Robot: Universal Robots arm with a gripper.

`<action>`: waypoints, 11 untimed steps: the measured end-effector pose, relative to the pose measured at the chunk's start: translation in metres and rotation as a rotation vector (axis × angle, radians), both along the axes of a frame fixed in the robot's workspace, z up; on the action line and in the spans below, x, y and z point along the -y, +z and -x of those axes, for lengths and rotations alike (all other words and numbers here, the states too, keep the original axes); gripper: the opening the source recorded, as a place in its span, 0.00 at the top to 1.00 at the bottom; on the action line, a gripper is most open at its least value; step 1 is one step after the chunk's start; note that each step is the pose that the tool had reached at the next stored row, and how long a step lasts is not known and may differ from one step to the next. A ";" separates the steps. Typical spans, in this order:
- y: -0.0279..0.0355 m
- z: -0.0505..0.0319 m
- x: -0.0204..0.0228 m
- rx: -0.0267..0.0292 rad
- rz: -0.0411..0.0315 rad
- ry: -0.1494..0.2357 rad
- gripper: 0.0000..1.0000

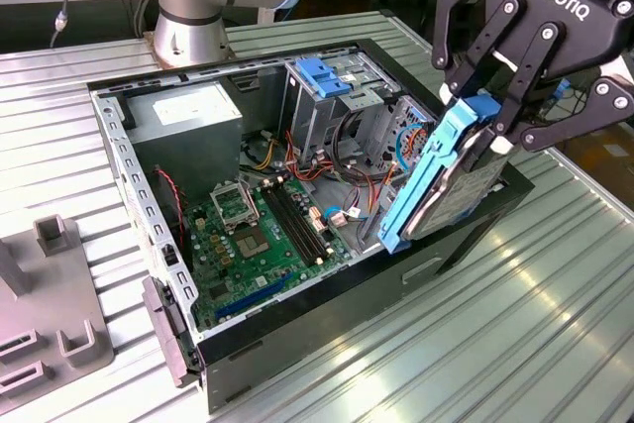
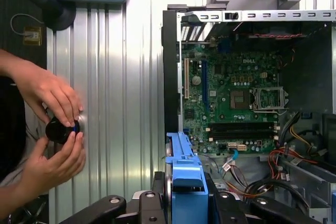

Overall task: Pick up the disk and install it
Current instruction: 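Insert the disk into the insertion slot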

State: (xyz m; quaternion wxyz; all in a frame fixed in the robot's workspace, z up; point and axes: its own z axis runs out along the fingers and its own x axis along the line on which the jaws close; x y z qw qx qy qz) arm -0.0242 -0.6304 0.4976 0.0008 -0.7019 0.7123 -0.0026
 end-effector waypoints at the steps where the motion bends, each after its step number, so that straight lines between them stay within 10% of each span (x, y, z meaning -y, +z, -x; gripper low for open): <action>1: -0.0003 -0.0029 0.0003 0.0001 -0.0003 0.000 0.63; 7: -0.0009 -0.0334 -0.0041 0.0000 -0.0001 0.000 0.63; 11: -0.0020 -0.0545 -0.0228 0.0000 0.0000 0.000 0.63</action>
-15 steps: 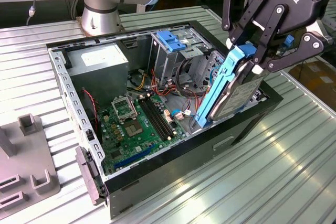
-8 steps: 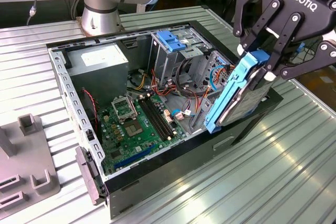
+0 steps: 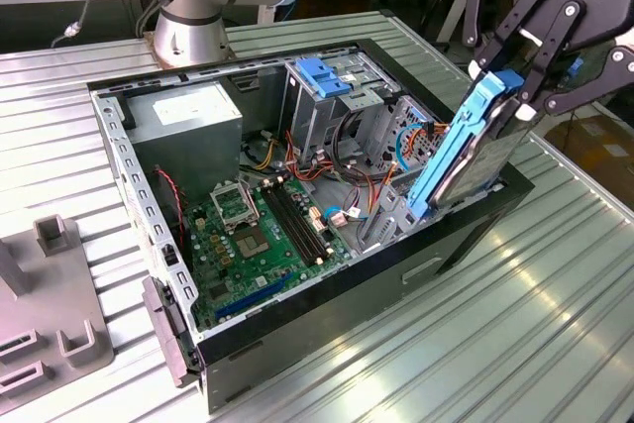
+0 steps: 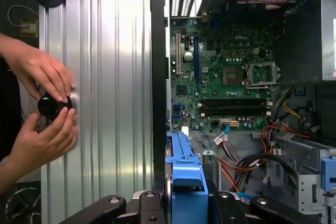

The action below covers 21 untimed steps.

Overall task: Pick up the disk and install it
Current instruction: 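Insert the disk into the insertion slot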

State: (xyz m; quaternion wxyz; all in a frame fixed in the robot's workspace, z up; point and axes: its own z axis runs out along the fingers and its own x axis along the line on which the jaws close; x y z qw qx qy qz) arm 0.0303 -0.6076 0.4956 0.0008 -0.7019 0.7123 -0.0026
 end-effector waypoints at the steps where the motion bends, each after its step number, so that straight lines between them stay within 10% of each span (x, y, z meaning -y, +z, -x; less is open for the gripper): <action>1: -0.0004 -0.0039 -0.0034 0.0000 -0.0001 0.000 0.63; 11: -0.0060 -0.0297 -0.0344 0.0000 0.0000 0.001 0.63; 21: -0.0069 -0.0319 -0.0363 0.0000 0.0001 0.002 0.63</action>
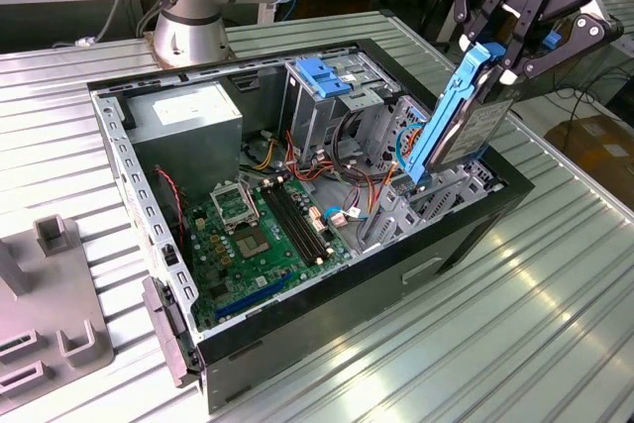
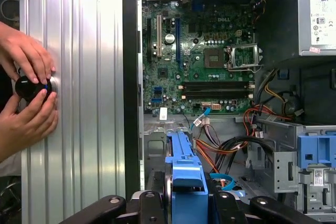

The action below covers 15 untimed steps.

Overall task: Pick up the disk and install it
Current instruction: 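Insert the disk into the insertion slot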

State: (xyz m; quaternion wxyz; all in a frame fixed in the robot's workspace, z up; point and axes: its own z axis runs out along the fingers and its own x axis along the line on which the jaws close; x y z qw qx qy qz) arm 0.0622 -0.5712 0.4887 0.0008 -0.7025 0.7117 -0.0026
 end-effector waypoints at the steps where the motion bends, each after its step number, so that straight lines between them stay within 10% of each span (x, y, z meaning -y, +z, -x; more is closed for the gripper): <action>1: 0.0000 0.0000 0.0000 0.0000 0.0000 0.000 0.63; 15: -0.0142 -0.0070 -0.0106 0.0000 0.0001 0.015 0.63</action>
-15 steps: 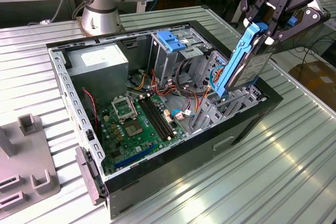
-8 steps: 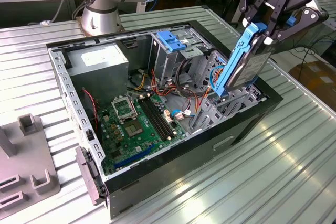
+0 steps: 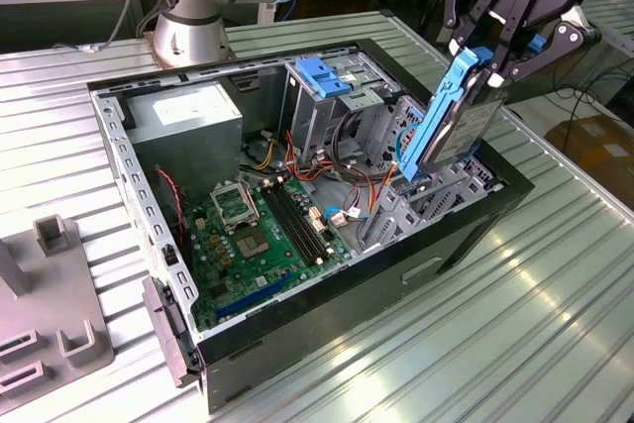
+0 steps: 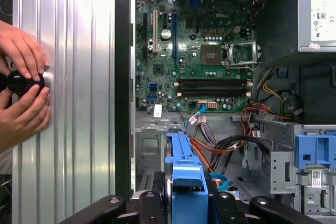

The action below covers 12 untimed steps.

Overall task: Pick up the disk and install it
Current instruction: 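Insert the disk into the insertion slot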

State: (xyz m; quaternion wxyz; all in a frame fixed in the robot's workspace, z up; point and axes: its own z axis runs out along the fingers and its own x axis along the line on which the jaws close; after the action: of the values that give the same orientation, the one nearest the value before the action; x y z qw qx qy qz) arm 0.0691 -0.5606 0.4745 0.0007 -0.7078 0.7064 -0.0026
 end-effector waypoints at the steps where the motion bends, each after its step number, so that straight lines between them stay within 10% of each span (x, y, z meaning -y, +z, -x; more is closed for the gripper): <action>1: -0.0016 0.0000 0.0000 0.0000 0.0000 -0.002 0.63; 4: -0.0082 -0.0005 -0.0016 0.0000 -0.0002 -0.017 0.63; 6: -0.0233 -0.0013 -0.0028 0.0000 -0.0001 -0.041 0.63; 12: -0.0329 -0.0013 -0.0028 0.0000 -0.0003 -0.041 0.63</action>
State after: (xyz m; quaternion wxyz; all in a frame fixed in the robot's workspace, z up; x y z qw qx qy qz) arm 0.0705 -0.5579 0.4416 0.0008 -0.6933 0.7206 -0.0026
